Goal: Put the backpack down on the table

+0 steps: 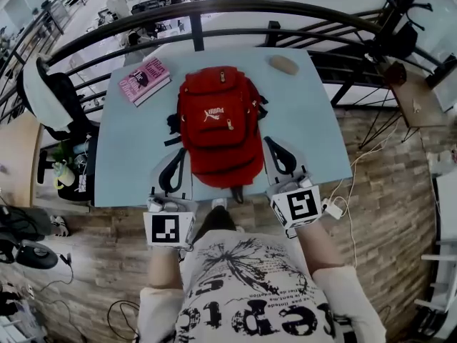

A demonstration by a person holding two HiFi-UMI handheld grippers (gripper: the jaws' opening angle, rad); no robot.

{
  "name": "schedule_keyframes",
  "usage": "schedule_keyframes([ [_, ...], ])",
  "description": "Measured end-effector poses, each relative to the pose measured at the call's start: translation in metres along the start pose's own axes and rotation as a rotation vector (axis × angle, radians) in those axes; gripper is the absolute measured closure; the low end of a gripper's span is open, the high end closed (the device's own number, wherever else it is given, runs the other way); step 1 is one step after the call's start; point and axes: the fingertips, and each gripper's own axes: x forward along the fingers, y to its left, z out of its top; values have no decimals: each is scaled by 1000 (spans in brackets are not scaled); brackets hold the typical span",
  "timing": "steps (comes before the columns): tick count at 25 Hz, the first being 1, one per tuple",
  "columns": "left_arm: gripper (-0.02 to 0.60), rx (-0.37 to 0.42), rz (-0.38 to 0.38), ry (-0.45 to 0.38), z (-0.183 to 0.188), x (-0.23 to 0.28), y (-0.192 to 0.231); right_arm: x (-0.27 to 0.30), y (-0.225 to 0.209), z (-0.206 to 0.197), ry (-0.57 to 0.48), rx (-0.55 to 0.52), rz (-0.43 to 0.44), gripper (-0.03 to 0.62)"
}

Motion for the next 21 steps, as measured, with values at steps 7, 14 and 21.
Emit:
schedule_keyframes([
  [7, 569, -22, 37, -52, 14, 3, 5, 1, 1, 0, 6, -12, 18, 603],
  [14, 571, -21, 28, -18, 14, 5, 2, 1, -1, 3, 1, -13, 28, 603],
  [21, 571, 0, 68, -26, 17, 3, 9, 0, 5, 7, -11, -27, 44, 603],
])
